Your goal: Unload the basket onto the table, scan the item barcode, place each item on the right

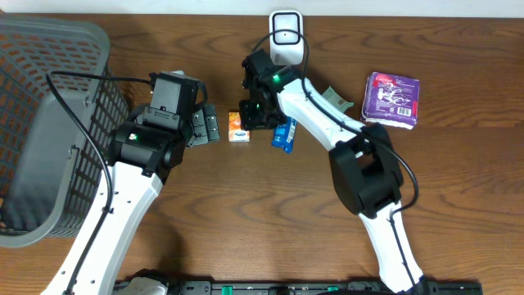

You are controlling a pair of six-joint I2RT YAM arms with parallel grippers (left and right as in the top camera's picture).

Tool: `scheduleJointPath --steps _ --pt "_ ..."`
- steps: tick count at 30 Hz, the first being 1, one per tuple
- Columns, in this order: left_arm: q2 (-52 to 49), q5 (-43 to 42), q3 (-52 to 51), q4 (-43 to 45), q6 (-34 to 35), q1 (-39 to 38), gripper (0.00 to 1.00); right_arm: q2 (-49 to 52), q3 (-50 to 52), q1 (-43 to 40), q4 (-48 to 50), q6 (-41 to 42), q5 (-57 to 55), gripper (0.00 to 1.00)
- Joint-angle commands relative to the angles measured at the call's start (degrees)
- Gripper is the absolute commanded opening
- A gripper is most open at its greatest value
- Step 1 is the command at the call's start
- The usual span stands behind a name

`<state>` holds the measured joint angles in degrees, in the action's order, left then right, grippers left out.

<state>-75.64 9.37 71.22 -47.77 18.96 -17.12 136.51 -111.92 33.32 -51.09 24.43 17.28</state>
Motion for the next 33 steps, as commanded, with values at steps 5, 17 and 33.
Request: scheduleJointPath --steps 5,17,33 --pt "-0.13 0.33 0.26 -0.17 -1.14 0.13 0.98 2.71 0.13 -0.61 0.04 1.66 -3.87 0.36" --pt "-0.13 0.33 0.26 -0.17 -1.14 0.13 0.98 -1.38 -5.03 -5.18 -4.87 0.72 -7.48 0.45" --pt "-0.13 0.33 0.26 -0.17 -1.14 0.13 0.98 -14.71 -8.2 -17.68 -14.75 -10.82 -9.05 0.72"
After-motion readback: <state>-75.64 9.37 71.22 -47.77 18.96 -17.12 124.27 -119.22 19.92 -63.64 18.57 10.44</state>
